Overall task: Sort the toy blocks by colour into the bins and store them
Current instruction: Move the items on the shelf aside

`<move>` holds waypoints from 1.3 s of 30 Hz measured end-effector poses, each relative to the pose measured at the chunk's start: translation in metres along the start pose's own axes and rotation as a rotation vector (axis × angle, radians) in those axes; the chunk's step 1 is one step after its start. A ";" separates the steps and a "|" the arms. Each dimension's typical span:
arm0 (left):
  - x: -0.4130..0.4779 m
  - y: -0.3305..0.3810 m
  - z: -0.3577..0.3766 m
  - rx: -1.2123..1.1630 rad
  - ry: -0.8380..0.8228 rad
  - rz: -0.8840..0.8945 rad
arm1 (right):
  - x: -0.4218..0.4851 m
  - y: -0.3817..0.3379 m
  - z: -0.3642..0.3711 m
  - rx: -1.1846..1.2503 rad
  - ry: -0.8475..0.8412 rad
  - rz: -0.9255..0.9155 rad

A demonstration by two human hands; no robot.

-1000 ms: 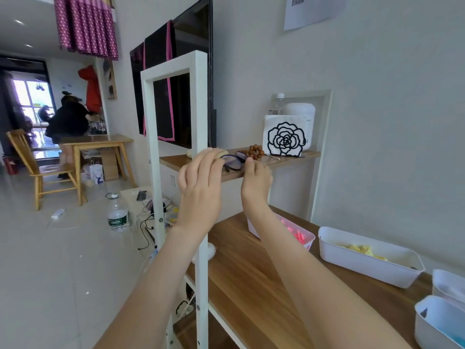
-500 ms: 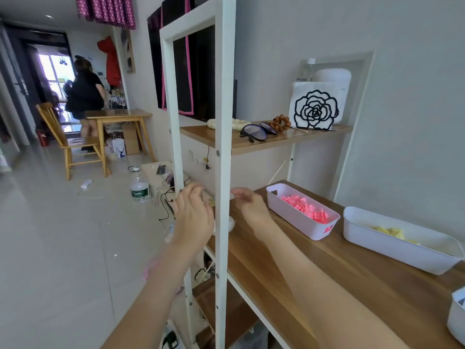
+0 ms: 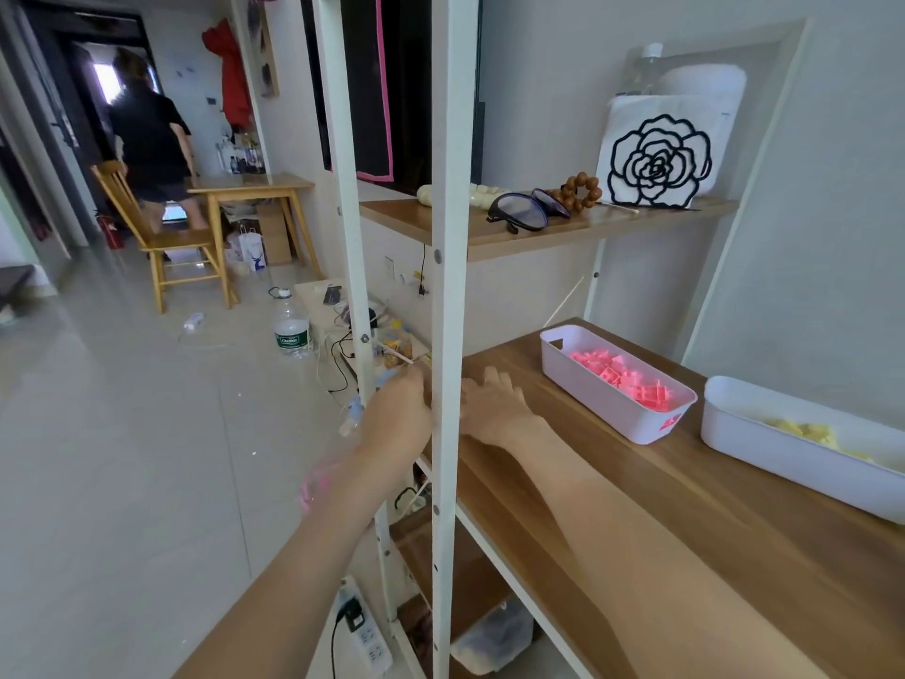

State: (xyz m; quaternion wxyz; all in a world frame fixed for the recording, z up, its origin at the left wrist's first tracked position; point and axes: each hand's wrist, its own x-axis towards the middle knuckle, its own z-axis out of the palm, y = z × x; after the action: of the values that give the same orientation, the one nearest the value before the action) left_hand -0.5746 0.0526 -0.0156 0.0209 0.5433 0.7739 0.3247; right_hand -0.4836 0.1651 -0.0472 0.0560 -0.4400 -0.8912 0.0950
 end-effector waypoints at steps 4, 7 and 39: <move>-0.006 0.013 -0.008 0.302 -0.206 -0.101 | -0.016 0.008 0.004 0.272 -0.060 0.035; -0.014 0.028 -0.010 0.468 -0.318 -0.133 | -0.031 0.013 0.003 0.346 -0.033 0.092; 0.022 0.140 0.024 -0.584 0.012 0.147 | -0.098 0.100 -0.132 0.905 0.644 0.304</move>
State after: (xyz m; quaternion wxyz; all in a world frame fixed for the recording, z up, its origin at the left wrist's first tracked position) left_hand -0.4591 0.1111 0.0458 0.1483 0.5669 0.6066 0.5373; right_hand -0.3224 0.1628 0.0578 0.4930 -0.5021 -0.6267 0.3349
